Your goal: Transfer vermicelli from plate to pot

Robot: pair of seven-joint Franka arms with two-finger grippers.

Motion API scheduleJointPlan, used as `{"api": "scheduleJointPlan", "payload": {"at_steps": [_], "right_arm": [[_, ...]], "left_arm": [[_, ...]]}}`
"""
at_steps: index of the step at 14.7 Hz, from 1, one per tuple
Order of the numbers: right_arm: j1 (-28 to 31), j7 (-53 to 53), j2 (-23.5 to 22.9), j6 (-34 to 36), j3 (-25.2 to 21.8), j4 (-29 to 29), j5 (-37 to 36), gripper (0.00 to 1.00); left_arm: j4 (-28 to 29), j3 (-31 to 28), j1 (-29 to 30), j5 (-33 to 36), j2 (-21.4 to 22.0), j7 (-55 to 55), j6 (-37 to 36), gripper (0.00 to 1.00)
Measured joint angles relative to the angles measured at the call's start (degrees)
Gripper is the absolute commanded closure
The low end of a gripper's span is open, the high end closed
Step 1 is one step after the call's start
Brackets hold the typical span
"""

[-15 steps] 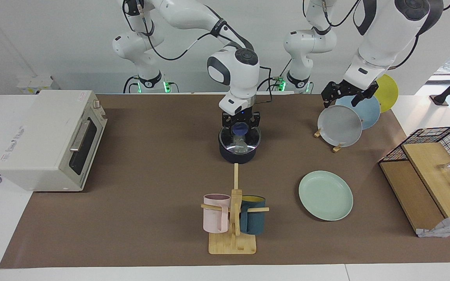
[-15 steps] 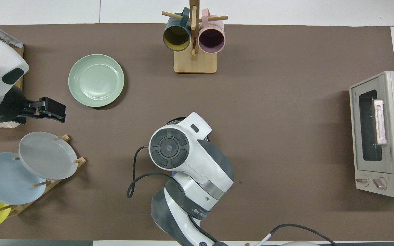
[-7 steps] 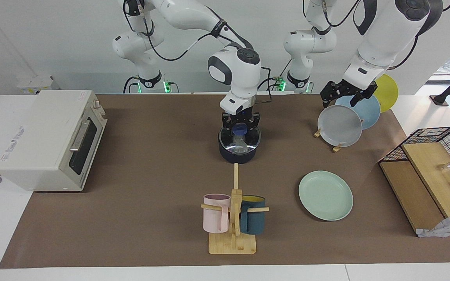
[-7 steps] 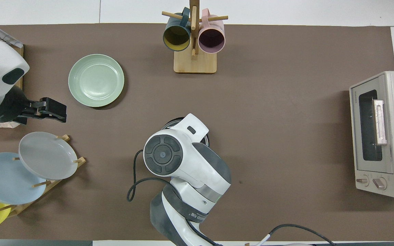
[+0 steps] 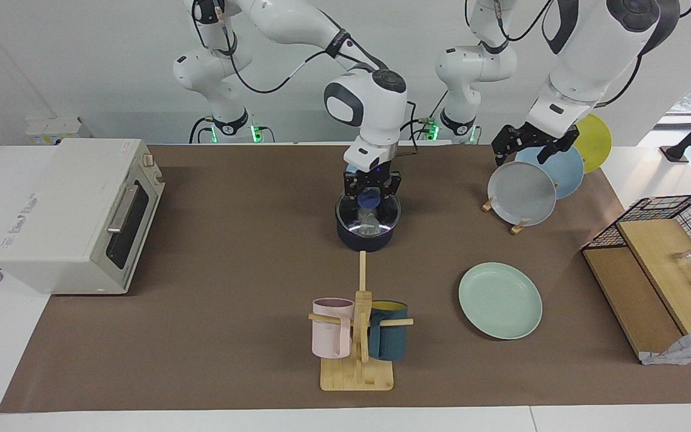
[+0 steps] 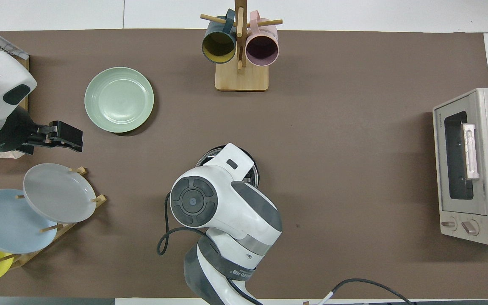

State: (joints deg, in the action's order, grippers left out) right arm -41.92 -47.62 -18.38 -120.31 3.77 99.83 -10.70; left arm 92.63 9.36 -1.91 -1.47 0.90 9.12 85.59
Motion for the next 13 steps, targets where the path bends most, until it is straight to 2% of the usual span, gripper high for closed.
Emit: {"api": "scheduleJointPlan", "payload": {"at_steps": [2, 3, 4, 9, 13], "right_arm": [[0.0, 0.0, 0.0, 0.0, 0.0, 0.0, 0.0, 0.13], [-0.01, 0.0, 0.0, 0.0, 0.0, 0.0, 0.0, 0.03], [-0.01, 0.0, 0.0, 0.0, 0.0, -0.02, -0.24, 0.0], [1.79, 1.82, 1.32, 1.02, -0.66, -1.66, -4.34, 0.0], [10.01, 11.92, 5.18, 11.64, -0.91, -8.28, -1.28, 0.0]], "left_arm": [[0.0, 0.01, 0.0, 0.0, 0.0, 0.0, 0.0, 0.0], [0.0, 0.02, 0.0, 0.0, 0.01, 0.0, 0.0, 0.0], [0.0, 0.05, 0.0, 0.0, 0.03, 0.0, 0.0, 0.0], [0.0, -0.03, 0.03, 0.0, 0.05, 0.0, 0.0, 0.0], [0.0, -0.05, 0.03, 0.0, 0.05, 0.0, 0.0, 0.0]]}}
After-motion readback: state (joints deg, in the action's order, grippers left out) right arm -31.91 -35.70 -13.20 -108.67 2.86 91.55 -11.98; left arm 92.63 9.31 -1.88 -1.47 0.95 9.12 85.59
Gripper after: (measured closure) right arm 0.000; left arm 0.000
